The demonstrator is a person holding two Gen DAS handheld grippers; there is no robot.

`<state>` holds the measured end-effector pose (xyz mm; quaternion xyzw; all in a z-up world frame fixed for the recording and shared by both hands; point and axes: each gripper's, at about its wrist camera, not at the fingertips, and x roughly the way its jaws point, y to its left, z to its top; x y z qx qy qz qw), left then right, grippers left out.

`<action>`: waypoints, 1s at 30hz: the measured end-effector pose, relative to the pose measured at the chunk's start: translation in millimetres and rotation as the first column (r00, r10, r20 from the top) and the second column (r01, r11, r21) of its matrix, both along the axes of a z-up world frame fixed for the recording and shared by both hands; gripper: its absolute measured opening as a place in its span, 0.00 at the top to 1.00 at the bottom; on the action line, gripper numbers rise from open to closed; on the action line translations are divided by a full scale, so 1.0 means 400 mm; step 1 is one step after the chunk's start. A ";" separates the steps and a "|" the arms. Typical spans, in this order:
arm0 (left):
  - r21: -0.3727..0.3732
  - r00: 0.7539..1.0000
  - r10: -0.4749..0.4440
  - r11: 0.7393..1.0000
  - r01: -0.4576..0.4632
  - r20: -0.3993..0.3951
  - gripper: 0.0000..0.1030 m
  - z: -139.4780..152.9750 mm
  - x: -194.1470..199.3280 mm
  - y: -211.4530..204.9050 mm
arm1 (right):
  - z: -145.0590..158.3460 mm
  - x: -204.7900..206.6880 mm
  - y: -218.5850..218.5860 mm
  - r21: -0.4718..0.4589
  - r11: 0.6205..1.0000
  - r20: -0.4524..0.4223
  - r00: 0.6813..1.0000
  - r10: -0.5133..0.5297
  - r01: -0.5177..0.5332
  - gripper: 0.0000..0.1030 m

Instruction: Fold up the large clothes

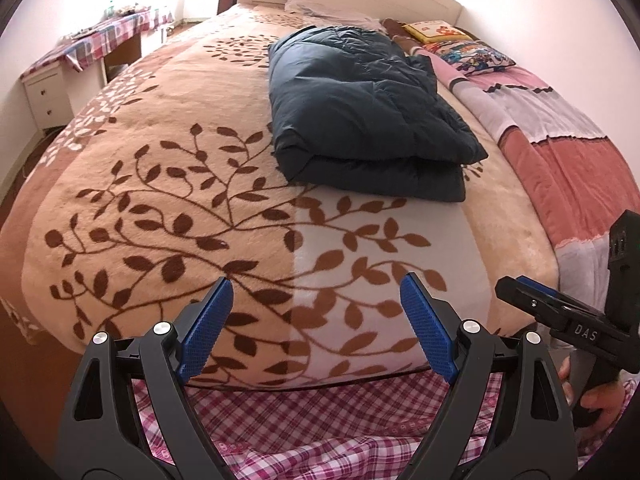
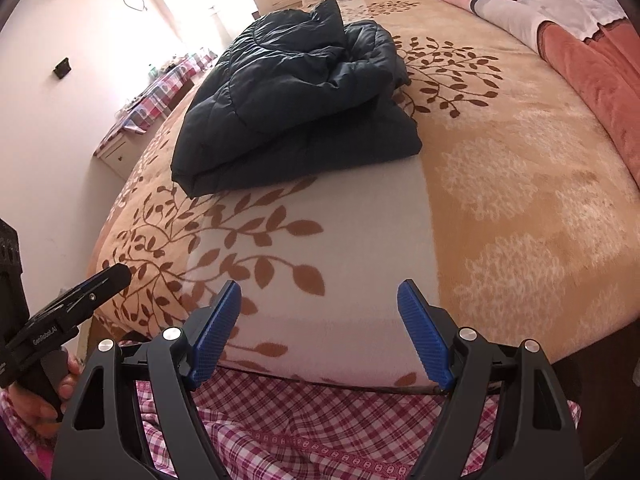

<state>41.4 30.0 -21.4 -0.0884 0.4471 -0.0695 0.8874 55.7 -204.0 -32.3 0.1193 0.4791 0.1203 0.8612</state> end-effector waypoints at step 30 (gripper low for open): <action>0.120 0.994 0.072 0.989 -0.081 0.084 0.18 0.047 -0.054 -0.004 | 0.048 -0.079 0.063 -0.076 0.997 0.064 0.998 0.015 -0.010 0.24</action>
